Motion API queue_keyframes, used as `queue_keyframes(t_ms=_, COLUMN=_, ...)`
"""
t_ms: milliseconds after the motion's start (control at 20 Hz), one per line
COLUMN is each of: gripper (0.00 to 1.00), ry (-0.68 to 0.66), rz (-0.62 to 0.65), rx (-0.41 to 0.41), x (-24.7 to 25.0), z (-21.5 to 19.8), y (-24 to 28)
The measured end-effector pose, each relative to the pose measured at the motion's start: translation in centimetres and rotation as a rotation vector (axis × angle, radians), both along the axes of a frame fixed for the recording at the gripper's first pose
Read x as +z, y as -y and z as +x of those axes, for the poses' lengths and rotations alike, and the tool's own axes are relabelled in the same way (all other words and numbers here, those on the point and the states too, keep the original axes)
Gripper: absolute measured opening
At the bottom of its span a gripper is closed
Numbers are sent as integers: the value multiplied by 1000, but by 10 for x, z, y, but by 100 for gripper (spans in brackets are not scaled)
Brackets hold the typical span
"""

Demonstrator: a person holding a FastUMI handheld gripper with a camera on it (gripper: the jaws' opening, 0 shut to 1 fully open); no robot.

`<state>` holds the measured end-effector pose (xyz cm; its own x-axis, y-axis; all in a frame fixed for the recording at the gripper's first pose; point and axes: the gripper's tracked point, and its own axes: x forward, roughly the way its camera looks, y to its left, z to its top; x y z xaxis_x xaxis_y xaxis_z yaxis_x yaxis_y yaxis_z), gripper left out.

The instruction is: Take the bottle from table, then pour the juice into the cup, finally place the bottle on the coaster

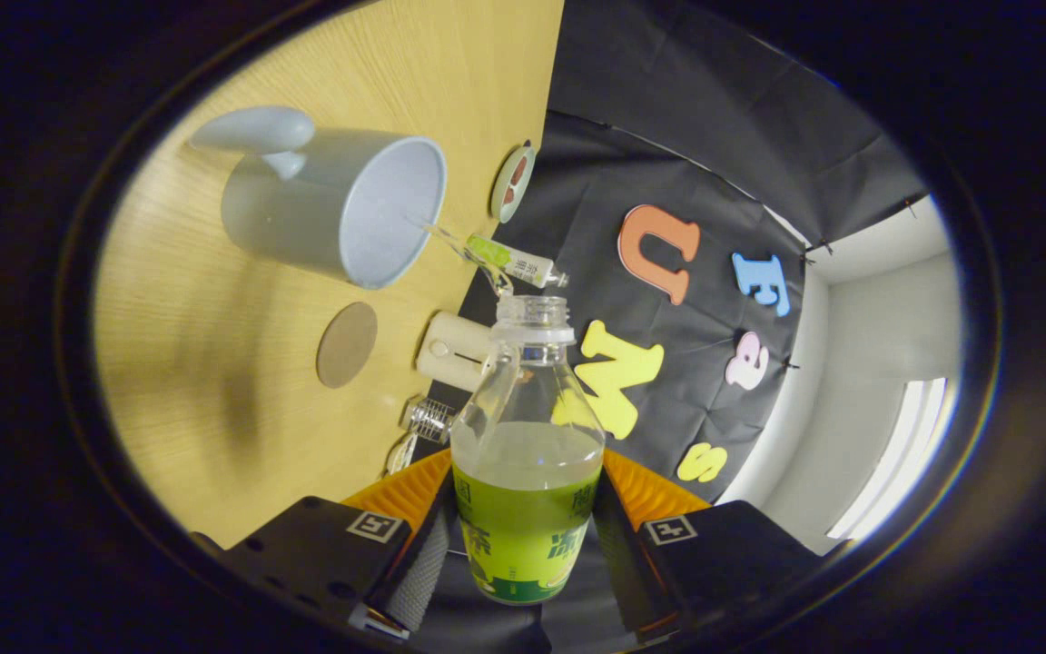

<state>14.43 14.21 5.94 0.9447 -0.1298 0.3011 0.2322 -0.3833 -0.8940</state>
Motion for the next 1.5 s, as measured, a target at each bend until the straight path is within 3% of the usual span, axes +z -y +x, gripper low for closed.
queue_keyframes(t_ms=1500, gripper=82, ry=23, rz=-102, rx=-63, x=26, z=-11, y=10)
